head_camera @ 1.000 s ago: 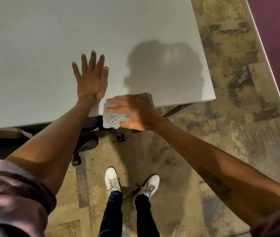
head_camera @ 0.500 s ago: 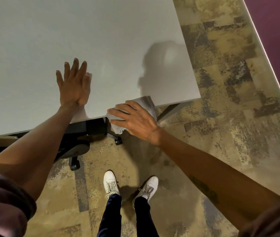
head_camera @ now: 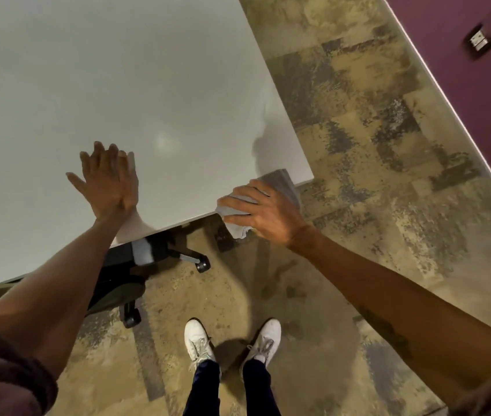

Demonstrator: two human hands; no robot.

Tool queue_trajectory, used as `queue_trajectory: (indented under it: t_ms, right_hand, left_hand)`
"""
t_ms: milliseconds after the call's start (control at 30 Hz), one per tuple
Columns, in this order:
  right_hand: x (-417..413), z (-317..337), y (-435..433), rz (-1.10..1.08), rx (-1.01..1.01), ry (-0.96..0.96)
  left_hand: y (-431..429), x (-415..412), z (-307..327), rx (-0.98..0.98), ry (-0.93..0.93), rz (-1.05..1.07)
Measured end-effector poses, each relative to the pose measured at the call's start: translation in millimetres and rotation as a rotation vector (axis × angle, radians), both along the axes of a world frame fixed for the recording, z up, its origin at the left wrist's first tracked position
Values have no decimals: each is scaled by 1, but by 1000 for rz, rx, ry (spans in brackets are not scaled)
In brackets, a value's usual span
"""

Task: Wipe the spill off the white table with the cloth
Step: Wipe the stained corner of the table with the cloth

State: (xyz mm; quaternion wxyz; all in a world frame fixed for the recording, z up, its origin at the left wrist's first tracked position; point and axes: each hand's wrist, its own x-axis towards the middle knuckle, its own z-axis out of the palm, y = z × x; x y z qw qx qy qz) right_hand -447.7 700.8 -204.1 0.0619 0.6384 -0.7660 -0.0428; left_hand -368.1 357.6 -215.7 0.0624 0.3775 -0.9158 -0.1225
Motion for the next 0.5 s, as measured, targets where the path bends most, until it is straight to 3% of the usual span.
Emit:
queue_trajectory:
  t_ms: [233, 500]
  right_hand:
    - [-36, 0, 67, -121, -103, 22]
    - [-46, 5, 130, -449, -175, -66]
  left_hand:
    - [7, -3, 3, -13, -77, -19]
    - [18, -4, 15, -118, -98, -18]
